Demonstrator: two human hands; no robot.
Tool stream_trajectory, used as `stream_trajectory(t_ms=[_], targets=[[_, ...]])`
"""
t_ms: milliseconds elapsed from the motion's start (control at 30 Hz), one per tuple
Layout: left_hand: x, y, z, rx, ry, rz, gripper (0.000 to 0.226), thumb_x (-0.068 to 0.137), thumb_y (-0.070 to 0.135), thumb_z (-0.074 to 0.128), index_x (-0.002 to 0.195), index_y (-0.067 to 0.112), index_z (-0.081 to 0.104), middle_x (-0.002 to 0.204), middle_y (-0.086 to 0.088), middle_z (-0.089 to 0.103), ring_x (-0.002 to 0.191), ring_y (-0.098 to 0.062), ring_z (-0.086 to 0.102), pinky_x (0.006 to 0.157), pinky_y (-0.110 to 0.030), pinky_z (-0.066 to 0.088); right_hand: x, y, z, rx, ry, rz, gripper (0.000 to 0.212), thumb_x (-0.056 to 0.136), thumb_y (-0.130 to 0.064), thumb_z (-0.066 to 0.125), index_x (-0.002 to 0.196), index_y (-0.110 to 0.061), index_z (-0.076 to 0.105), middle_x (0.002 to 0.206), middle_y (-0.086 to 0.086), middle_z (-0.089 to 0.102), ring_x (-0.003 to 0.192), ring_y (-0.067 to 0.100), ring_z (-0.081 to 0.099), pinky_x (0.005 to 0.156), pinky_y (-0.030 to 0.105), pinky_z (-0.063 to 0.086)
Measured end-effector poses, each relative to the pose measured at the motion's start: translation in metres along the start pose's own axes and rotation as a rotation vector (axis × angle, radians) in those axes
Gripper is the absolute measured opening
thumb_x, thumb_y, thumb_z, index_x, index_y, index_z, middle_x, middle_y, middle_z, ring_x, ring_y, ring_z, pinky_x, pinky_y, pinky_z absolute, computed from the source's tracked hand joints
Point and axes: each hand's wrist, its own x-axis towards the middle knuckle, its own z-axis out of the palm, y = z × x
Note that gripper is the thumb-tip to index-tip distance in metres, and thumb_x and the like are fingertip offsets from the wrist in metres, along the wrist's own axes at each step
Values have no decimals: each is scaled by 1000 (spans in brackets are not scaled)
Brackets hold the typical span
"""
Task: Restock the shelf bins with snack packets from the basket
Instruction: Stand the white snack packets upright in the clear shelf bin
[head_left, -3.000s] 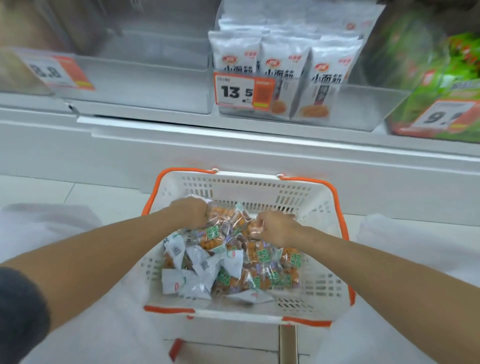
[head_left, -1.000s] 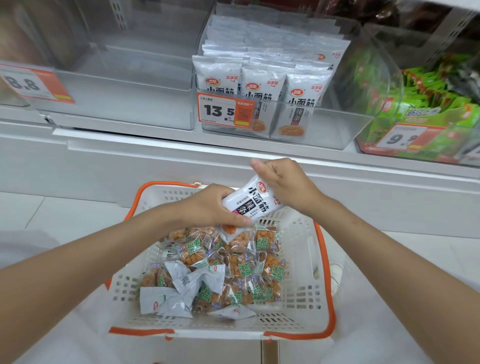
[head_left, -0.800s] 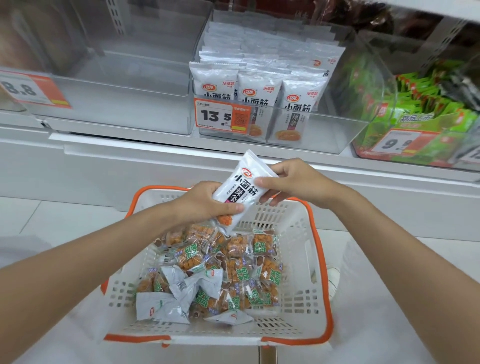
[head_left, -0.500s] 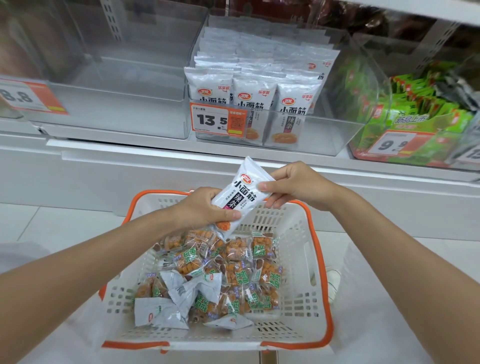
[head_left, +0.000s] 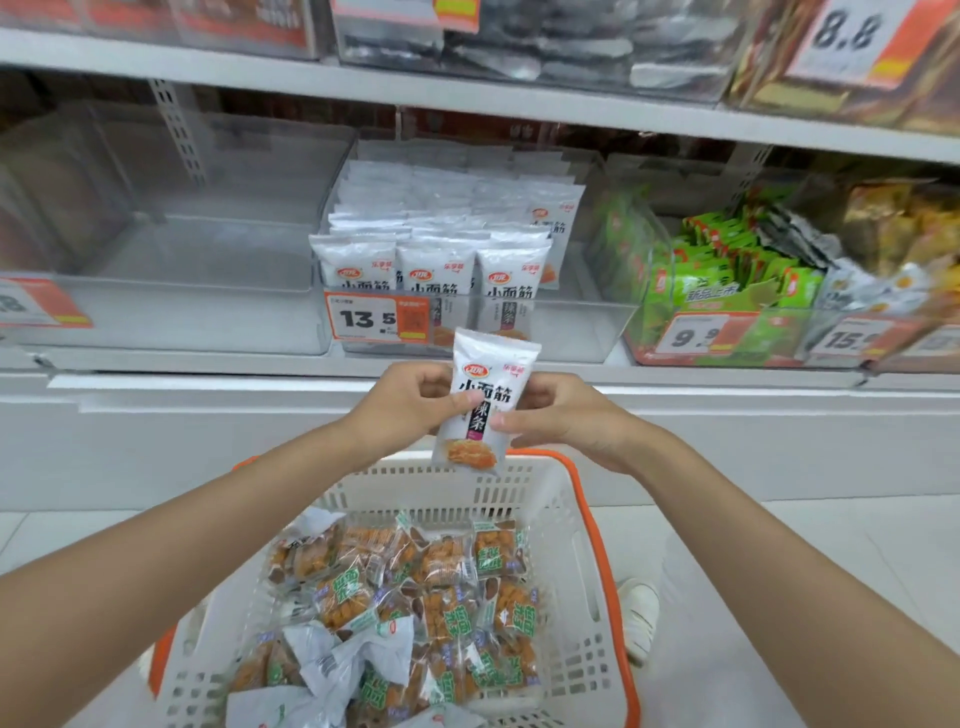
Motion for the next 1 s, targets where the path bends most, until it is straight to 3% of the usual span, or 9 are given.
stream_trajectory(t_ms=[133, 233, 300, 433, 600, 667, 767, 900, 1000], targets=[[20, 57, 14, 16, 1, 205, 18, 87, 14, 70, 104, 22, 68, 104, 3, 74, 96, -9, 69, 83, -28, 57, -11, -30, -27, -45, 236, -202, 27, 81, 2, 73, 102, -13, 68, 99, 6, 74, 79, 6, 69, 69, 22, 57], [37, 108, 17, 69, -17, 340, 14, 90, 13, 66, 103, 18, 69, 104, 2, 74, 93, -5, 69, 81, -21, 54, -14, -60, -54, -235, 492, -411, 31, 77, 4, 76, 95, -19, 67, 95, 3, 74, 78, 6, 70, 76, 24, 58], [51, 139, 17, 178, -20, 410, 11, 90, 21, 68, 98, 13, 72, 100, -2, 75, 87, -5, 67, 85, -26, 55, -12, -76, -71, -355, 645, -495, 30, 77, -2, 76, 97, -23, 67, 90, -7, 73, 82, 7, 70, 79, 29, 58], [84, 171, 15, 315, 25, 509, 13, 88, 13, 71, 99, 11, 75, 96, 1, 74, 83, 2, 66, 77, -12, 52, 3, -91, -92, -459, 784, -547, 27, 82, -12, 72, 105, -25, 67, 94, -10, 72, 88, 8, 67, 81, 33, 56], [141, 154, 5, 462, 5, 414, 18, 84, 18, 75, 97, 4, 74, 94, -11, 75, 86, -19, 69, 87, -42, 55, 61, -74, -105, -547, 827, -372, 32, 80, -10, 70, 110, -17, 67, 102, 3, 73, 93, 19, 68, 80, 31, 53], [163, 148, 0, 542, 33, 382, 23, 84, 22, 76, 97, 4, 73, 93, -13, 73, 80, -15, 65, 81, -38, 54, 87, -67, -108, -604, 820, -242, 30, 79, -11, 70, 108, -15, 68, 105, 8, 72, 98, 25, 67, 80, 31, 53], [191, 144, -7, 654, 121, 336, 16, 86, 19, 73, 101, 14, 72, 91, 2, 69, 75, -5, 60, 64, -12, 47, 120, -62, -111, -622, 760, -116, 23, 81, -11, 69, 104, -9, 68, 107, 15, 70, 100, 30, 66, 80, 34, 53], [220, 144, -10, 811, 142, 260, 6, 89, 18, 69, 94, 22, 71, 99, 6, 68, 88, -10, 61, 78, -20, 46, 159, -54, -122, -572, 711, -5, 19, 86, -9, 63, 104, -3, 65, 108, 15, 68, 99, 31, 65, 72, 28, 47], [234, 143, -10, 902, 163, 256, 8, 93, 24, 63, 97, 26, 69, 101, 11, 63, 93, -9, 57, 80, -21, 42, 177, -45, -128, -552, 688, 32, 24, 84, -10, 65, 107, -4, 64, 106, 13, 68, 101, 29, 65, 71, 27, 47]])
